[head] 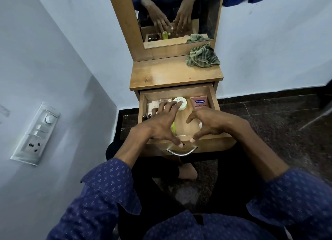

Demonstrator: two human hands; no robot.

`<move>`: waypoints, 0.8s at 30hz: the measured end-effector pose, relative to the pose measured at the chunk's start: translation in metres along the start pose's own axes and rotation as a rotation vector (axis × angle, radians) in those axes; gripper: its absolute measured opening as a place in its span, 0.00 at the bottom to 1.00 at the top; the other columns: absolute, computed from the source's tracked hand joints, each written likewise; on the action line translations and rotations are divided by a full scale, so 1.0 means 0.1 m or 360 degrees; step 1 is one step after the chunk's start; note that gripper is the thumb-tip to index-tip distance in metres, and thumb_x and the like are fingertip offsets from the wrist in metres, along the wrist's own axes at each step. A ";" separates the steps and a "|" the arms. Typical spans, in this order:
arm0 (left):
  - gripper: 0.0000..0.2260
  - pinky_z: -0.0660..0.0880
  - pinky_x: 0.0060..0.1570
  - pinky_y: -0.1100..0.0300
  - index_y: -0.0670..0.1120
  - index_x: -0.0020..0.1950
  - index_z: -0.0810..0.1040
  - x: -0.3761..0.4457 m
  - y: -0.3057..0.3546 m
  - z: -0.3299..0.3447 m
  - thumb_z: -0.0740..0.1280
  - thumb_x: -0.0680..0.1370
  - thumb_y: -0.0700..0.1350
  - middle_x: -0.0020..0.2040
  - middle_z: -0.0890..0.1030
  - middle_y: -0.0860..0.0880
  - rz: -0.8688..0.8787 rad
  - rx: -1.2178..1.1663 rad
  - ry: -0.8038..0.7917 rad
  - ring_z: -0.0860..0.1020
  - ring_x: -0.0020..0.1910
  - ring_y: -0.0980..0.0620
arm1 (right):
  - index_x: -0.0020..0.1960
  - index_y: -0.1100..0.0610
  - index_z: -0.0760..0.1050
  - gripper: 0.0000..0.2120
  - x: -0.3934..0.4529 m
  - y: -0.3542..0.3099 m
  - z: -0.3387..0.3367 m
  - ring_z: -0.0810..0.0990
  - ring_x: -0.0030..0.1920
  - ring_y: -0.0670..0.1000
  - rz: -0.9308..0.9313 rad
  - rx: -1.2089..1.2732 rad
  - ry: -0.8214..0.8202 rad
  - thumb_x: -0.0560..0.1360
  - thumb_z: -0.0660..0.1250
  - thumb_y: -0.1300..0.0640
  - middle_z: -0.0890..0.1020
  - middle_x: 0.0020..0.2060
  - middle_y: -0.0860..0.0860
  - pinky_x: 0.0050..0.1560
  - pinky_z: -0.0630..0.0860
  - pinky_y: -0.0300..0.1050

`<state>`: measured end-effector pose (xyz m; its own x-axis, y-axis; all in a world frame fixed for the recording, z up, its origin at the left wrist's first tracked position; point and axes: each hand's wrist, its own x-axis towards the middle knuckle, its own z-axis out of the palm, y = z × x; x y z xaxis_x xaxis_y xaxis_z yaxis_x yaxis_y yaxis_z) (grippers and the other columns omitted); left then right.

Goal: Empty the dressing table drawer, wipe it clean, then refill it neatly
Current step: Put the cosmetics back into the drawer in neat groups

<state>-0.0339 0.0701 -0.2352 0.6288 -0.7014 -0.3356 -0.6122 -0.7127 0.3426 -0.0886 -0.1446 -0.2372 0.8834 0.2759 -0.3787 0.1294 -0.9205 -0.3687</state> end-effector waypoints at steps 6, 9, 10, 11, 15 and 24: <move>0.69 0.51 0.81 0.35 0.54 0.86 0.42 0.02 -0.10 0.08 0.85 0.59 0.63 0.83 0.49 0.56 0.0056 -0.0055 0.0211 0.43 0.83 0.48 | 0.78 0.47 0.69 0.47 -0.03 -0.01 0.06 0.62 0.75 0.56 -0.0075 -0.0091 0.0093 0.64 0.81 0.36 0.65 0.77 0.48 0.74 0.64 0.61; 0.69 0.49 0.81 0.34 0.53 0.86 0.43 0.02 -0.13 0.10 0.84 0.59 0.66 0.83 0.48 0.56 0.0040 -0.0039 0.0315 0.43 0.84 0.48 | 0.83 0.47 0.59 0.56 0.01 -0.01 0.07 0.54 0.79 0.59 -0.0058 -0.0141 0.0217 0.63 0.82 0.36 0.56 0.82 0.49 0.76 0.60 0.65; 0.69 0.49 0.81 0.34 0.53 0.86 0.43 0.03 -0.14 0.09 0.84 0.59 0.67 0.84 0.48 0.56 0.0035 -0.0027 0.0365 0.42 0.84 0.49 | 0.84 0.48 0.55 0.59 0.03 0.00 0.07 0.51 0.80 0.58 -0.0050 -0.0139 0.0269 0.63 0.82 0.37 0.53 0.83 0.48 0.77 0.59 0.66; 0.68 0.50 0.81 0.34 0.52 0.86 0.43 0.03 -0.16 0.08 0.83 0.59 0.67 0.84 0.47 0.55 0.0030 -0.0018 0.0417 0.42 0.84 0.49 | 0.85 0.48 0.53 0.60 0.04 0.01 0.06 0.49 0.81 0.57 -0.0041 -0.0134 0.0323 0.63 0.82 0.37 0.51 0.84 0.48 0.78 0.57 0.66; 0.64 0.50 0.82 0.38 0.48 0.86 0.46 0.11 -0.21 0.02 0.82 0.63 0.66 0.85 0.46 0.53 -0.0022 0.0052 0.0595 0.41 0.85 0.50 | 0.85 0.52 0.50 0.59 0.14 0.07 0.05 0.49 0.82 0.55 -0.0029 -0.0117 0.0550 0.67 0.82 0.41 0.49 0.84 0.49 0.79 0.54 0.61; 0.57 0.38 0.82 0.39 0.40 0.86 0.41 0.63 -0.44 -0.07 0.66 0.74 0.73 0.86 0.41 0.43 -0.0150 0.0380 0.0780 0.37 0.85 0.44 | 0.86 0.54 0.48 0.46 0.61 0.34 -0.06 0.46 0.84 0.54 -0.0058 -0.0213 0.0831 0.79 0.71 0.45 0.51 0.85 0.51 0.83 0.49 0.57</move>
<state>0.0362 0.0576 -0.2653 0.8008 -0.5883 0.1119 -0.5982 -0.7946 0.1034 -0.0276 -0.1607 -0.2678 0.9793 0.1654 0.1171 0.1902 -0.9495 -0.2494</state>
